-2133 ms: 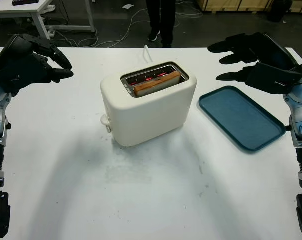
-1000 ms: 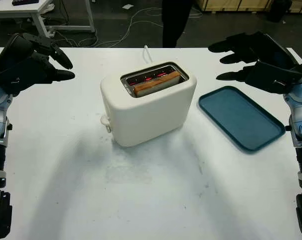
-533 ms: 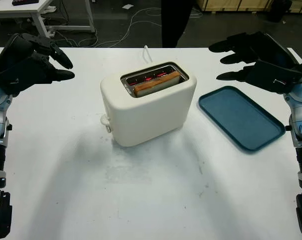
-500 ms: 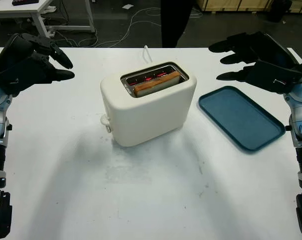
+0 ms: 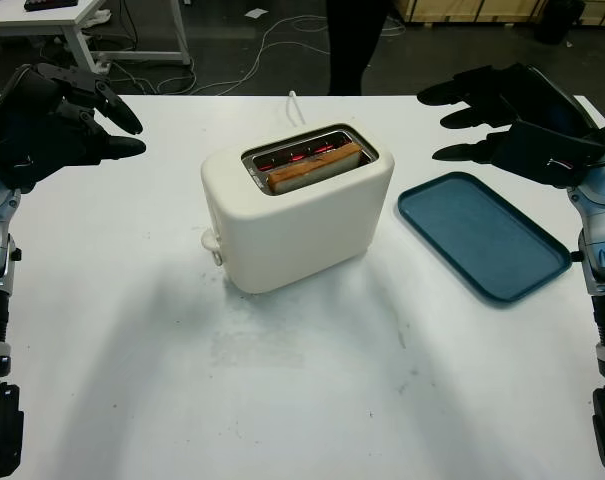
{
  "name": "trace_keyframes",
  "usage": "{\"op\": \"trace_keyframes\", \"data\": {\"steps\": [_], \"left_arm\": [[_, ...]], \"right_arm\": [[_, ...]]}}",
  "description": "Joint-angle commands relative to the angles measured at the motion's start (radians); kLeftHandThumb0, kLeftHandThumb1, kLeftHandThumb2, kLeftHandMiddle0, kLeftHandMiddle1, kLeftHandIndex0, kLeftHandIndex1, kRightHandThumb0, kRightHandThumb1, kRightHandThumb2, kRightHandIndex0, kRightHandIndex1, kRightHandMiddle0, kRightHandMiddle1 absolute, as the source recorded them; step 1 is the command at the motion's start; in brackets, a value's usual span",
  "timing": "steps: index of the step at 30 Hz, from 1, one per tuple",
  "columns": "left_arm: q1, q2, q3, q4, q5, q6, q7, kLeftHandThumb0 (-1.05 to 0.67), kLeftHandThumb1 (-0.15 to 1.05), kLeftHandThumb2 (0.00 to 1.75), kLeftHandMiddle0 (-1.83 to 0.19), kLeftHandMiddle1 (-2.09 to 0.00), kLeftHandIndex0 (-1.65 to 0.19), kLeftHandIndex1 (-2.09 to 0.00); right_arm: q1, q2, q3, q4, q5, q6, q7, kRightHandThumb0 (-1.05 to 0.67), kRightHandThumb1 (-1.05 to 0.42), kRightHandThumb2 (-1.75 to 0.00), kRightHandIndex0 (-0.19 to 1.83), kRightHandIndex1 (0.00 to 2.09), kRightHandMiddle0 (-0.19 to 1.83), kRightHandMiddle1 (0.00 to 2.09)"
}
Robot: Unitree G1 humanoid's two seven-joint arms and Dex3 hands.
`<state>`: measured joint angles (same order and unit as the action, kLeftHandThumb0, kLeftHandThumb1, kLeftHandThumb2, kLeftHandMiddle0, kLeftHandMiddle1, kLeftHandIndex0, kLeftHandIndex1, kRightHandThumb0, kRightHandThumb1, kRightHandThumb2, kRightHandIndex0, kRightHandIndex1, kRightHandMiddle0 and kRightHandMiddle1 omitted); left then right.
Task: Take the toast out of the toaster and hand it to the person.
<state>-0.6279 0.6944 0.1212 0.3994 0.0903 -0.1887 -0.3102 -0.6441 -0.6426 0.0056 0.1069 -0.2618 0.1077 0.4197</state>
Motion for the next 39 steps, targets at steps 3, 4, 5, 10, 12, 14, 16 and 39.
{"op": "trace_keyframes", "data": {"steps": [3, 4, 5, 10, 12, 14, 16, 39], "left_arm": [[0.008, -0.006, 0.005, 0.003, -0.003, -0.002, 0.003, -1.05, 0.75, 0.00, -1.24, -0.78, -1.11, -0.82], [0.008, -0.007, 0.005, 0.003, -0.004, -0.003, 0.003, -1.05, 0.75, 0.00, -1.24, -0.78, -1.11, -0.82], [0.008, -0.008, 0.005, 0.003, -0.002, -0.006, 0.005, -1.05, 0.75, 0.00, -1.24, -0.78, -1.11, -0.82], [0.004, -0.012, 0.004, 0.012, -0.007, -0.014, 0.002, -1.05, 0.75, 0.00, -1.25, -0.77, -1.11, -0.82], [0.004, -0.012, 0.004, 0.009, -0.008, -0.008, 0.001, -1.05, 0.75, 0.00, -1.25, -0.77, -1.12, -0.81], [0.006, -0.012, 0.004, 0.000, -0.007, 0.005, 0.000, -1.05, 0.74, 0.00, -1.25, -0.76, -1.12, -0.80], [0.006, -0.012, 0.003, 0.006, -0.005, -0.007, 0.000, -1.05, 0.74, 0.00, -1.24, -0.76, -1.12, -0.80], [0.000, -0.018, 0.004, 0.023, -0.003, -0.023, 0.002, -1.05, 0.74, 0.00, -1.27, -0.74, -1.13, -0.77]], "right_arm": [[0.010, 0.007, -0.004, -0.013, 0.016, 0.020, 0.003, -0.25, -0.72, 0.00, 0.88, 0.00, 0.76, 0.00], [0.010, 0.007, -0.005, -0.010, 0.019, 0.017, 0.002, -0.25, -0.72, 0.00, 0.88, 0.00, 0.76, 0.00], [0.010, 0.008, -0.006, -0.008, 0.022, 0.015, 0.001, -0.24, -0.72, 0.00, 0.88, 0.00, 0.76, 0.00], [0.011, -0.002, 0.000, -0.007, 0.013, -0.001, -0.001, -0.25, -0.72, 0.00, 0.89, 0.01, 0.77, 0.01], [0.011, -0.003, 0.000, -0.009, 0.010, 0.001, -0.002, -0.25, -0.72, 0.00, 0.90, 0.01, 0.78, 0.01], [0.012, -0.004, 0.001, -0.008, 0.010, -0.001, -0.002, -0.26, -0.72, 0.00, 0.90, 0.01, 0.78, 0.01], [0.011, -0.001, -0.001, -0.007, 0.013, 0.006, 0.000, -0.26, -0.72, 0.00, 0.90, 0.01, 0.77, 0.00], [0.005, -0.006, 0.005, -0.005, 0.012, 0.000, 0.005, -0.29, -0.73, 0.00, 0.89, 0.01, 0.77, 0.01]]}}
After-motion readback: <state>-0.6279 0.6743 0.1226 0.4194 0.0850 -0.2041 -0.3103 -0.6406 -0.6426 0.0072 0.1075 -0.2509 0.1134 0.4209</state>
